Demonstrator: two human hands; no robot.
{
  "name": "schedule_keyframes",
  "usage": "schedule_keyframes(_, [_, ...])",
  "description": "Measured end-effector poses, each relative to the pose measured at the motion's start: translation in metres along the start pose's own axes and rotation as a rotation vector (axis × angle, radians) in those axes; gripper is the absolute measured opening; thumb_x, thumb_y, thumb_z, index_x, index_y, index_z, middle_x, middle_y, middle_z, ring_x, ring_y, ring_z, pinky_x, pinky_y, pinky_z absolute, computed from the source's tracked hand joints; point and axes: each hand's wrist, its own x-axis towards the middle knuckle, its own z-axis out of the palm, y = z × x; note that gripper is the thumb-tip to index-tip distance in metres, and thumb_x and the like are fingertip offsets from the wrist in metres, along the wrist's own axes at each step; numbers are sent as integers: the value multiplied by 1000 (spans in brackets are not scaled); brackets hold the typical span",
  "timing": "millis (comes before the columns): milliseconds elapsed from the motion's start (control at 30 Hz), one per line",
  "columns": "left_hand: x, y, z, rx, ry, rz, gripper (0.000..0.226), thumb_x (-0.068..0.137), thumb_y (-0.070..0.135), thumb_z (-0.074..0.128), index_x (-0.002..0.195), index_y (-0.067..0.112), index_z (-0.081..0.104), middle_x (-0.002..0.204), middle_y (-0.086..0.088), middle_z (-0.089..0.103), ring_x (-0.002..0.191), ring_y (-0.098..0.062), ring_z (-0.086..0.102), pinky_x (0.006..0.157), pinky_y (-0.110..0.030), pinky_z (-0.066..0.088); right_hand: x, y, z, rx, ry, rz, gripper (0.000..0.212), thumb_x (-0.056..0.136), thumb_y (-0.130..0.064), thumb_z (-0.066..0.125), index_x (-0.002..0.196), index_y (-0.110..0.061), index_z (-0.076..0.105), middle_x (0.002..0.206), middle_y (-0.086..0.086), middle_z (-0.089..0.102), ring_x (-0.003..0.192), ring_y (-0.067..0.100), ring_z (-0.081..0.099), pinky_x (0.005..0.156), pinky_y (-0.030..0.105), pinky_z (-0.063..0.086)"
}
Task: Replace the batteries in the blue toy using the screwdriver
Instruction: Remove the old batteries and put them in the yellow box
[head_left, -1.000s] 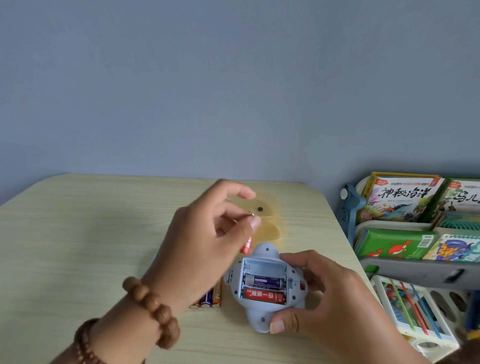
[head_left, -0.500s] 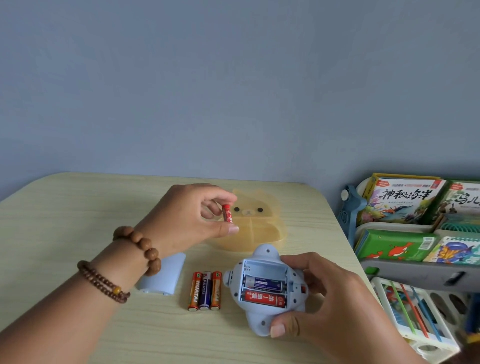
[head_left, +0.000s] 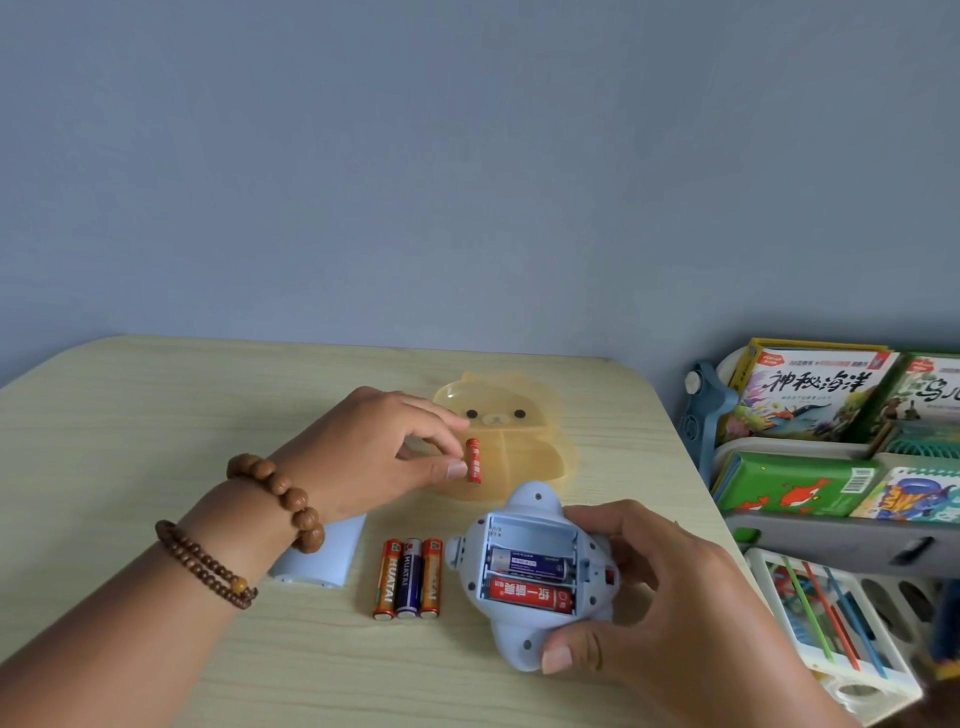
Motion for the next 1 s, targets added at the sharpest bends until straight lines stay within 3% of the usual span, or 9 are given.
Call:
schedule_keyframes(133, [-3,-1,2,-4,10,16,15,85,44,70,97,39,76,128,29,61,100,22,53,97,-24,51,-1,-2,0,0,4,-6,69,36,-50,97,97,-51,63,100,-34,67,88,-7,67,69,4,48])
schedule_keyframes(267, [-16,5,-5,12,85,79,45,75,68,63,113,43,67,130,30,59,113,17,48,101,-29,47,-1,-2,0,-1,15,-4,71,35,-53,96,99,-51,64,97,-31,70,87,-5,68,69,5,49])
schedule_keyframes(367, [-42,21,-13,-90,4,127,75,63,74,73,131,48,54,135,32,53,124,11,48,101,-14,40,-1,-3,-1,-16,4,5,71,36,-55,95,100,-52,63,99,-33,68,90,-5,68,76,11,53])
schedule_keyframes(467, [-60,40,1,-57,-91,155,96,56,71,80,141,50,41,138,39,44,127,21,39,103,0,29,0,-7,-2,-18,10,25,69,37,-47,97,97,-49,64,96,-34,69,87,-6,68,76,10,52])
schedule_keyframes(633, [-62,40,21,-99,19,178,81,61,54,87,134,43,55,128,33,56,117,14,53,97,-8,42,-2,-16,-3,-52,-26,75,63,46,-51,92,100,-51,59,97,-38,68,90,-12,66,78,13,53])
schedule_keyframes(733, [-63,36,23,-141,80,174,76,60,50,88,130,41,61,120,29,62,109,7,61,91,-16,51,-1,-24,0,-98,3,68,65,60,-63,74,119,-54,48,111,-35,63,102,-9,61,87,19,53])
schedule_keyframes(800, [-63,39,24,-150,98,186,74,58,52,88,127,38,64,117,27,64,107,5,63,90,-19,53,5,-30,4,-122,61,27,70,69,-58,65,134,-49,40,124,-33,55,110,-7,56,93,23,51])
schedule_keyframes(900, [-62,43,25,-153,94,201,73,55,49,92,123,35,68,112,23,65,102,1,66,85,-20,54,16,-39,15,-177,100,-25,54,79,-43,62,130,-44,45,112,-28,56,102,-9,55,79,9,48])
schedule_keyframes(1000, [-62,46,25,-151,104,219,72,52,44,96,119,31,71,108,19,67,98,-1,67,79,-19,53,23,-42,25,-219,88,-52,44,79,-34,60,123,-38,54,107,-23,58,96,-3,54,74,9,46])
